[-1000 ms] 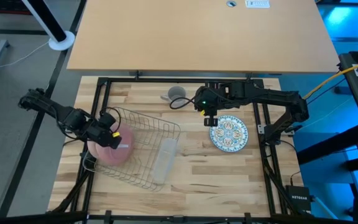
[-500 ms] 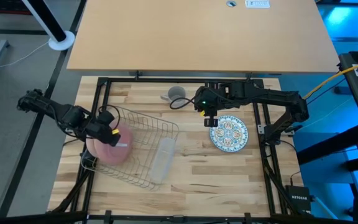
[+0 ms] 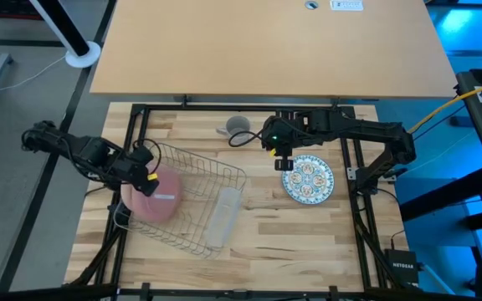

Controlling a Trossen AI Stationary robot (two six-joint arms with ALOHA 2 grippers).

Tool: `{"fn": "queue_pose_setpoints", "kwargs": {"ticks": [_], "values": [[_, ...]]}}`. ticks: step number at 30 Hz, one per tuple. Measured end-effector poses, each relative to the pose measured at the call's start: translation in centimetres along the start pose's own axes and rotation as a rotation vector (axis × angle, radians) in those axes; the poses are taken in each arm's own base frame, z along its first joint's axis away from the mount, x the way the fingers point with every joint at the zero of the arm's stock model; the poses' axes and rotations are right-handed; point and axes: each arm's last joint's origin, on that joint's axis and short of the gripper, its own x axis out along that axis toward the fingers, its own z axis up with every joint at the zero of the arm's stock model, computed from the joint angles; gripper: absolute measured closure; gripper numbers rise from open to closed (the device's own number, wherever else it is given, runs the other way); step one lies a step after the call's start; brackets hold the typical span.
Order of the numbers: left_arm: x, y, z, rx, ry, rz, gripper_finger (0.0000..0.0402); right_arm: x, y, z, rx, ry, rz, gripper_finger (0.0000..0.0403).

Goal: Sort dishes
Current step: Put the dark pink plate in the dish rack, then put the white-blue plate in the dish rack

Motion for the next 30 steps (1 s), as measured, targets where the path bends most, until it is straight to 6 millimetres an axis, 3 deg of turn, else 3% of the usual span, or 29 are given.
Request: {"fn": "queue_pose_setpoints", "kwargs": {"ticks": [8, 14, 20, 24, 30], "values": [[-1.8, 1.2, 1.0, -0.014, -0.032, 0.066, 0.0141, 0.0, 0.0, 0.0, 0.0, 0.0, 0.0, 0.0278], [-2.9, 0.2, 2.7, -0.014, -0.199, -0.029, 0.0141, 0.0, 0.0, 0.0, -0.001, 0.004, 0.001, 0.0278], [-3.9, -3.8, 6.0, 0.1, -0.528, -0.312, 0.0141, 0.0, 0.2, -0.5, 0.002, 0.053, 0.023, 0.0278], [-4.3, -7.1, 8.0, 0.259, -0.746, -0.415, 0.0141, -0.2, 0.6, -1.3, 0.047, 0.121, 0.139, 0.0278], [-1.6, -11.2, 9.5, 0.489, -0.836, -0.375, 0.0141, -0.6, 1.4, -2.2, 0.234, 0.229, 0.386, 0.0278]]}}
